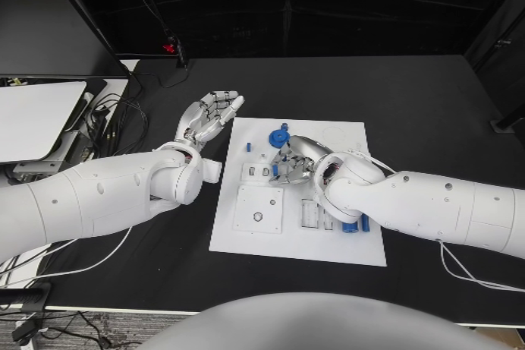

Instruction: Assemble the parts on the task board

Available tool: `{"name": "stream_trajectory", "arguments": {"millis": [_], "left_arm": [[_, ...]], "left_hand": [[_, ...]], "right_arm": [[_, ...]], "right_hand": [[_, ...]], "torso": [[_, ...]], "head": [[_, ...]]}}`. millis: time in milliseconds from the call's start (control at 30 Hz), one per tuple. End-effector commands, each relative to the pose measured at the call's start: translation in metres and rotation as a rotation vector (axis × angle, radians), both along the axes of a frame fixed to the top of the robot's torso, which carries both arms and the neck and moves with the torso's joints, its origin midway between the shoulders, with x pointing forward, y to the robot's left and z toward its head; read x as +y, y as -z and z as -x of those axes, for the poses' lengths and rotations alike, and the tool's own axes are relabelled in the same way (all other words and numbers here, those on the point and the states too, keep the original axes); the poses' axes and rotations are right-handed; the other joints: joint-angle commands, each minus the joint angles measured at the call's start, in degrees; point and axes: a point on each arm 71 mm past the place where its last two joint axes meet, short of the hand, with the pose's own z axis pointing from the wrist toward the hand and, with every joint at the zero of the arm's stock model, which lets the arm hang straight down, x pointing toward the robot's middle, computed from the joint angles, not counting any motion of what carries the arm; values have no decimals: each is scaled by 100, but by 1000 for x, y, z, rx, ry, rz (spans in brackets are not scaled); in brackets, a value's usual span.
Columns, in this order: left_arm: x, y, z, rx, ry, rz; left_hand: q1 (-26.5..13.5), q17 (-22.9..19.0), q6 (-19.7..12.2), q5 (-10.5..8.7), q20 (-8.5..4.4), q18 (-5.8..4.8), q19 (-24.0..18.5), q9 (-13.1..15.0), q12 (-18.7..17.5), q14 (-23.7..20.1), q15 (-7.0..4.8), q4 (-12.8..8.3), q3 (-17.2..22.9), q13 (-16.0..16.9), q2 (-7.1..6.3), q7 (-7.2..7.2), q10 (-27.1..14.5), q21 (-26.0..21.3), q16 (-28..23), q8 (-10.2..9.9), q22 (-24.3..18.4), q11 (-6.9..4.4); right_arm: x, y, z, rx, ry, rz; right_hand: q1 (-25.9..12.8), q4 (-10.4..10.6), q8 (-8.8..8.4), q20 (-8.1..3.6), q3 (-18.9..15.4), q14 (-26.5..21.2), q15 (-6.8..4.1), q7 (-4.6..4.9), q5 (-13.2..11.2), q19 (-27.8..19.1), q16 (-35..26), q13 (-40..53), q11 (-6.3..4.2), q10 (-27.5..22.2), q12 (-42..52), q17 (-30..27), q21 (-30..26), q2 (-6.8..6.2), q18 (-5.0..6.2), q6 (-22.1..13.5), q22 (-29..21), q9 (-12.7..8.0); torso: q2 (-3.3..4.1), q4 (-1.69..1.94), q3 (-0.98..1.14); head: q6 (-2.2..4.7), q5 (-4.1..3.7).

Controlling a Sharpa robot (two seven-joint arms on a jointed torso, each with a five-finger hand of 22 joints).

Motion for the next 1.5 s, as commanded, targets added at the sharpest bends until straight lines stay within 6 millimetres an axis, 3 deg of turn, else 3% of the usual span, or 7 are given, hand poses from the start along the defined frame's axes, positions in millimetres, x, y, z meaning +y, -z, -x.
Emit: {"name": "stream_trajectory", "arguments": {"millis": [33, 600, 1067, 1167, 1267, 1333, 1500], "left_arm": [[-2, -22, 7, -300, 41, 70], [2, -21, 10, -280, 91, -15], [10, -50, 11, -265, 155, -415], [10, -58, 11, -242, 181, -478], [6, -65, 11, -214, 217, -549], [3, -67, 12, -188, 244, -592], [-11, -66, 9, -20, 350, -731]], "left_hand": [[1, -9, -23, 39, 20, 64, -24, -6, 21, -27, 12, -3, 41, -6, 43, 897, -39, 30, 19, 40, 9, 13], [63, -5, -14, 54, 42, 55, 463, -98, 180, 159, 3, 1, -12, -66, -10, 893, 170, 353, 131, 95, 304, -5], [-164, 722, 491, 217, -501, 611, 3335, -410, 1672, 4472, -1100, 13, -208, 653, -122, 319, 4146, 2544, 1235, 178, 1447, -812], [-73, 4541, 1159, 273, -1077, 257, 4711, -348, 4243, 6831, -1438, -6, -187, 5670, -100, 53, 6649, 4524, 3478, 279, 3187, -1091], [-46, 7311, 1570, 259, -1120, -14, 5579, -408, 5056, 7699, -1474, -130, -301, 8097, -90, 20, 7422, 6784, 4444, -50, 5724, -1171], [-140, 8611, 1927, 285, -1084, -199, 6273, -336, 5117, 8204, -1494, -32, -315, 8406, -69, -35, 7537, 7519, 4576, 8, 6745, -1168], [-837, 8611, 2363, -217, -976, -445, 7204, -238, 5117, 8204, -1448, -5, -312, 8406, -244, -51, 7537, 8215, 4576, -32, 7825, -1143]], "right_arm": [[1, -4, 0, -40, -5, -21], [-22, -34, 7, -296, 14, -260], [-100, -72, 15, -259, 72, -441], [-119, -70, 15, -184, 137, -512], [-137, -68, 15, -121, 213, -587], [-146, -67, 15, -93, 251, -625], [-163, -63, 16, -31, 316, -701]], "right_hand": [[-55, 5, -32, 60, -116, 586, 52, 19, -122, 597, 14, 1509, 46, 604, 15, 1506, 19, -52, -42, -88, 1510, -5], [-1015, 22, -27, 224, -418, 586, 256, 189, -78, 597, 14, 1509, 167, 604, 15, 1506, 19, -95, -42, -520, 1510, -7], [-2235, 18, -32, 88, -873, 586, 39, -61, 999, 258, 14, 1509, -133, 604, 15, 1506, -319, 263, 76, -1405, 1343, -17], [-2206, 13, -14, 59, -881, 586, 20, -62, 1029, 173, 14, 1509, -142, 604, 15, 1506, -405, 352, 103, -1377, 1306, -7], [-2251, 18, 15, 50, -901, 586, 17, -65, 946, 111, 14, 1509, -145, 604, 15, 1506, -468, 381, 122, -1268, 1280, 7], [-2287, 17, 24, 49, -898, 586, 18, -62, 919, 29, 14, 1509, -142, 604, 15, 1506, -552, 408, 149, -1254, 1243, 9], [-2388, 19, 29, 50, -912, 586, 22, -80, 844, -123, 14, 1478, -145, 565, -17, 1506, -706, 391, 195, -1252, 1182, 7]], "torso": [[4, 1, -4], [-19, 2, 7], [-32, -33, 27], [-39, -50, 33], [-37, -43, 34], [-31, -29, 37], [-26, -36, 29]], "head": [[-12, -4], [-2, 14], [-59, 65], [-74, 89], [-53, 95], [-27, 80], [-28, 102]]}}
